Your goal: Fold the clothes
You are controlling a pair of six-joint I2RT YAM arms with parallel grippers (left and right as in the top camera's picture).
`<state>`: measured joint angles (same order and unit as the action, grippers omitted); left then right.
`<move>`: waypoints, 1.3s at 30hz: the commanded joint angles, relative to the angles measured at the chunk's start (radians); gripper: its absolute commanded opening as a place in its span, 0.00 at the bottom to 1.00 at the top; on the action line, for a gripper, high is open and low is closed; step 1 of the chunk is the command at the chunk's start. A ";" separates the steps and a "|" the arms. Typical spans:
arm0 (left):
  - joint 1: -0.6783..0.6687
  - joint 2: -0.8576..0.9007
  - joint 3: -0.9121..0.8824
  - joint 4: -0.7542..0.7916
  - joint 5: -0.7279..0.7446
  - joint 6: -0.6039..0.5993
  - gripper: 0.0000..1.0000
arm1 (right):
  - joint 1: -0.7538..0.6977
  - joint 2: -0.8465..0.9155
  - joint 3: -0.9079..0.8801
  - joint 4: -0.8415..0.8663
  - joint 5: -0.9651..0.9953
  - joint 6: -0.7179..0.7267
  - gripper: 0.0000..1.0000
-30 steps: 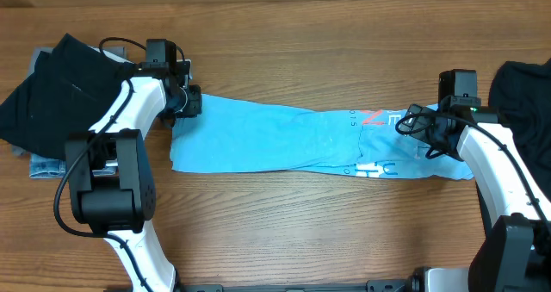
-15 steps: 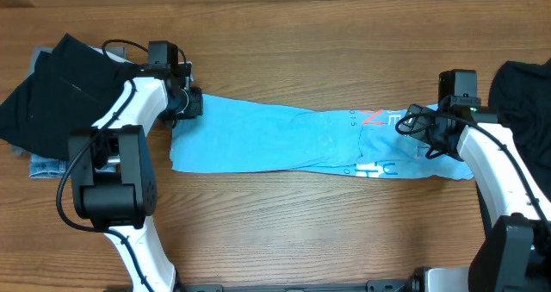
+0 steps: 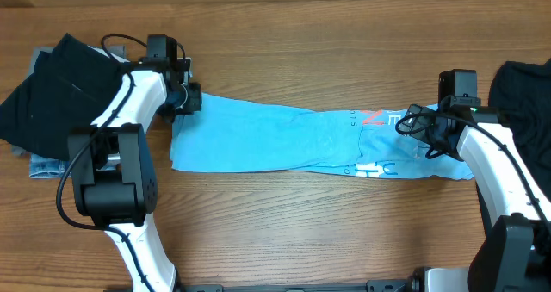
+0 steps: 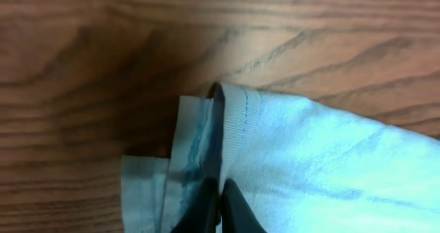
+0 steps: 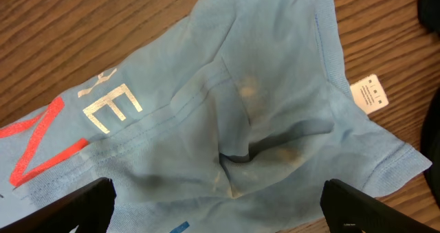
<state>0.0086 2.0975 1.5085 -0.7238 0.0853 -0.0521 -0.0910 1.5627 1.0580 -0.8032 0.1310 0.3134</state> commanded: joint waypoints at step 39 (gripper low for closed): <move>0.004 0.013 0.194 -0.108 -0.053 0.001 0.04 | -0.003 -0.003 0.000 0.005 0.007 -0.004 1.00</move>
<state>0.0086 2.0975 1.6764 -0.8501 0.0700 -0.0521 -0.0910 1.5627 1.0580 -0.8036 0.1310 0.3130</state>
